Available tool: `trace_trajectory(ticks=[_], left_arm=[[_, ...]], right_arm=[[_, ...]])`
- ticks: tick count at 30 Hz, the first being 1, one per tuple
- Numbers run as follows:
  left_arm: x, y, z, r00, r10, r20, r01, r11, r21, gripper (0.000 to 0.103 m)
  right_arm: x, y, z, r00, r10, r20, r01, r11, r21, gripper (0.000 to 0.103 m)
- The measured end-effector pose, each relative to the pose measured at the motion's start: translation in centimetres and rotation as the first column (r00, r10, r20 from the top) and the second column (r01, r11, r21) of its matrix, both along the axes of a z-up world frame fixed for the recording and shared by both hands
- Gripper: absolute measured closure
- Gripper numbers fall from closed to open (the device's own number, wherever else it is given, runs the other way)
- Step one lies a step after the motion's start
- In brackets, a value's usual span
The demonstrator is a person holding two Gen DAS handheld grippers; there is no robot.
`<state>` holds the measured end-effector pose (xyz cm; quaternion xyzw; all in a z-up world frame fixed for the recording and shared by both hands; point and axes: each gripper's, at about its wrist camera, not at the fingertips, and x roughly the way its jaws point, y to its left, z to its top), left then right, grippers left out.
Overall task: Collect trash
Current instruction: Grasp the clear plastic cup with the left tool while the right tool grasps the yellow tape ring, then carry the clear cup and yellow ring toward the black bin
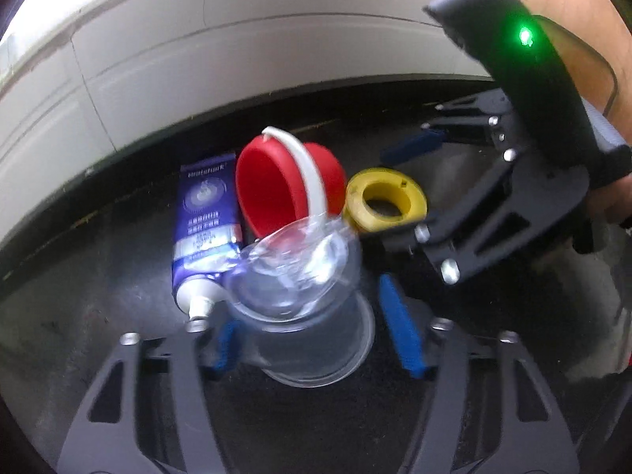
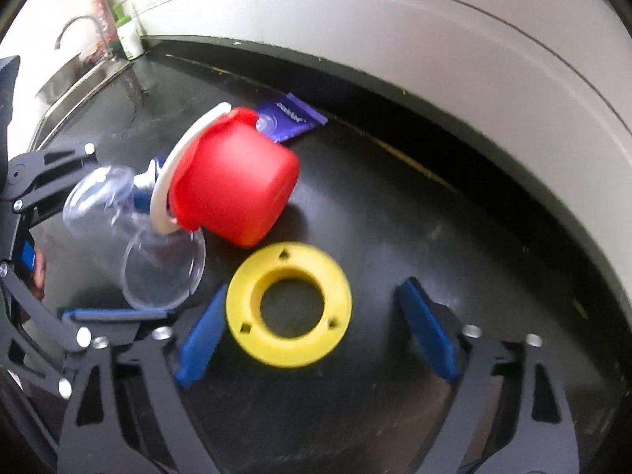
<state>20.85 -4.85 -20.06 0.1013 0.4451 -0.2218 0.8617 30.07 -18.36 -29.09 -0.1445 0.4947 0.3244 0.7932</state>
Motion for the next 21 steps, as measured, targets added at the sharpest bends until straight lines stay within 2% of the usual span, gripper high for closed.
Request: trace_trajectory(ticks=[1, 6, 13, 21], left_arm=[[0.0, 0.2, 0.0, 1.0, 0.008, -0.005, -0.008, 1.0, -0.004, 0.053], [-0.2, 0.8, 0.3, 0.999, 0.036, -0.023, -0.037, 0.999, -0.021, 0.063], [-1.6, 0.9, 2.1, 0.999, 0.047, -0.002, -0.047, 0.999, -0.005, 0.063], [-6.2, 0.6, 5.0, 0.997, 0.076, 0.031, -0.077, 0.997, 0.007, 0.063]], right_arm=[[0.1, 0.1, 0.2, 1.0, 0.013, 0.012, -0.013, 1.0, -0.002, 0.048], [0.6, -0.3, 0.2, 1.0, 0.004, 0.003, -0.004, 1.0, 0.008, 0.048], [-0.8, -0.9, 1.2, 0.999, -0.05, 0.0, 0.05, 0.999, 0.002, 0.048], [-4.5, -2.2, 3.9, 0.995, -0.099, 0.023, 0.098, 0.995, 0.02, 0.048]])
